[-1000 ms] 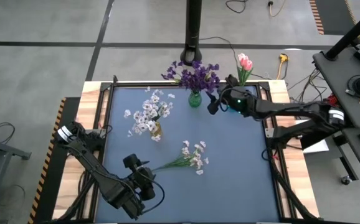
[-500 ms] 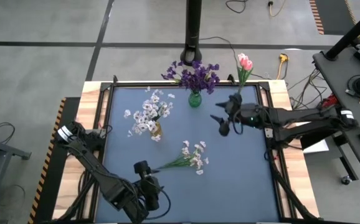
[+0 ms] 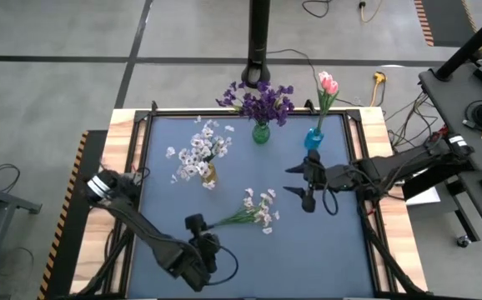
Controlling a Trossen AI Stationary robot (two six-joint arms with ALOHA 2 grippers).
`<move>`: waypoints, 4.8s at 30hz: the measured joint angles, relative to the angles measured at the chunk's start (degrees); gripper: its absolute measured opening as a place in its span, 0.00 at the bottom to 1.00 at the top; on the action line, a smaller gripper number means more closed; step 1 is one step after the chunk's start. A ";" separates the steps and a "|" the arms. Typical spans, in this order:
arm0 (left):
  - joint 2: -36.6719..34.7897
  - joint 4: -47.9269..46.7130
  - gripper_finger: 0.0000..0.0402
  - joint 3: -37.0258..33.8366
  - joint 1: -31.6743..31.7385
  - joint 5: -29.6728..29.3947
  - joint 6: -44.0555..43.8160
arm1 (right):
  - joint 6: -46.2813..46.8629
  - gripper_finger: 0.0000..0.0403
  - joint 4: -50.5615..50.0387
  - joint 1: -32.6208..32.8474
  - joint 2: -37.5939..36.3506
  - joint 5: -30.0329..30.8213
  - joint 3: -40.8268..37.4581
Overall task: Sort flowers into vase by color
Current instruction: Put the white flowers into the yellow vase
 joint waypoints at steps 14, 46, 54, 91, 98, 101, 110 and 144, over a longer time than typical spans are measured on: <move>2.81 14.81 0.51 -10.38 5.33 3.94 0.73 | 0.23 0.64 0.61 1.06 4.25 0.64 -0.02; 2.49 22.37 0.02 -14.17 8.00 5.16 5.46 | -0.04 0.62 1.78 1.75 8.96 0.63 -0.02; -0.50 22.02 0.01 -14.57 6.39 3.64 7.04 | -1.13 0.63 1.58 4.28 8.41 0.63 -0.02; -28.07 83.06 0.00 -28.54 0.57 -5.19 63.21 | -3.78 0.63 40.63 6.94 6.65 -0.54 -19.14; -26.39 99.23 0.00 -35.37 1.35 -5.27 63.69 | -10.00 0.62 56.18 7.94 17.69 -0.69 -16.11; -25.48 99.89 0.00 -35.61 1.31 -5.22 63.71 | -10.73 0.64 56.62 7.92 21.70 -0.68 -12.46; -23.22 99.83 0.00 -34.13 1.38 -5.86 65.96 | -17.71 0.68 73.11 7.92 31.10 -6.22 -7.38; -16.49 107.88 0.00 -33.70 6.10 -12.81 66.47 | -25.23 0.61 87.24 7.77 46.45 -10.60 5.40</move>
